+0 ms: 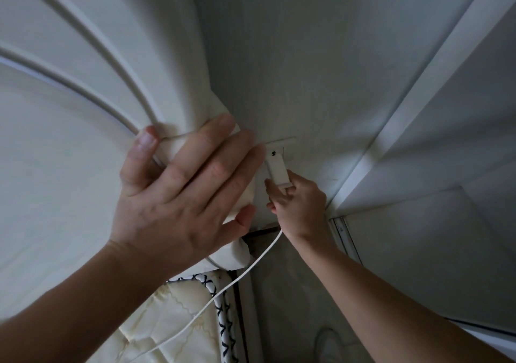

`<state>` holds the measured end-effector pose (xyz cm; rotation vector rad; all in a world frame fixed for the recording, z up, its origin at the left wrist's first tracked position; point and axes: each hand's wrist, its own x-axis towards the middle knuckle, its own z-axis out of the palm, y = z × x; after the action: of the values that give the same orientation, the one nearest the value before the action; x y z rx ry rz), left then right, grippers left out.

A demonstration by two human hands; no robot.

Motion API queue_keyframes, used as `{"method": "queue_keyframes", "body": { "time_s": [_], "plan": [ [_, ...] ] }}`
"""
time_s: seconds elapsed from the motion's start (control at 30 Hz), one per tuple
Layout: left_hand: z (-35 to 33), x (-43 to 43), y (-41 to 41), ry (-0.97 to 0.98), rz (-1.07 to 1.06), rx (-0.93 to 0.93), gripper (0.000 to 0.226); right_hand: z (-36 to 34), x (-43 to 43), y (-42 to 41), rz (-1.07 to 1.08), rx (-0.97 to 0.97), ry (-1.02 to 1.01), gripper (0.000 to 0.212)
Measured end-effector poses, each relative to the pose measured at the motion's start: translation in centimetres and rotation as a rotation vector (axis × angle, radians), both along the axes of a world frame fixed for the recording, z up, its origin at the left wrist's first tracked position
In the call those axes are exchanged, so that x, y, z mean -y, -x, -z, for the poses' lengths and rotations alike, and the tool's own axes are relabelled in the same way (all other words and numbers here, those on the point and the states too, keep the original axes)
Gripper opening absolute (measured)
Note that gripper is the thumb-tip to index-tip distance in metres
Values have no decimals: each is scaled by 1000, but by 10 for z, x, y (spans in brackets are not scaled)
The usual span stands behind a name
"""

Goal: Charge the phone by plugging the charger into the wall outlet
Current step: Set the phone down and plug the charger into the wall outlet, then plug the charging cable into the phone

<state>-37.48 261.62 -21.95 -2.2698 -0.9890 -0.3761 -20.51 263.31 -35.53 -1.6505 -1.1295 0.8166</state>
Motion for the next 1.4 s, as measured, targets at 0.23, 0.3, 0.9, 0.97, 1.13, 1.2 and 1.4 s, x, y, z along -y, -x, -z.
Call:
{"method": "queue_keyframes", "body": {
  "time_s": [0.23,0.3,0.9,0.97,1.13,1.2,1.4],
  "plan": [
    [2,1,-1,-32,-4,31,68,6,-2,3,35,23,-43,16],
    [1,1,-2,-67,-3,26,65,7,-3,2,19,58,-29,16],
    [-34,124,-16,557,-333,354,75,-130,75,-33,-455,834,145,47],
    [-45,149,-10,624,-425,398,72,-152,101,-38,-492,875,58,49],
    [-73,197,-2,703,-556,439,70,-196,153,-37,-565,951,16,49],
    [-83,215,1,703,-589,473,68,-210,170,-31,-614,981,-3,52],
    [-110,263,15,644,-729,561,68,-251,193,-2,-739,1006,-88,52]
  ]
}}
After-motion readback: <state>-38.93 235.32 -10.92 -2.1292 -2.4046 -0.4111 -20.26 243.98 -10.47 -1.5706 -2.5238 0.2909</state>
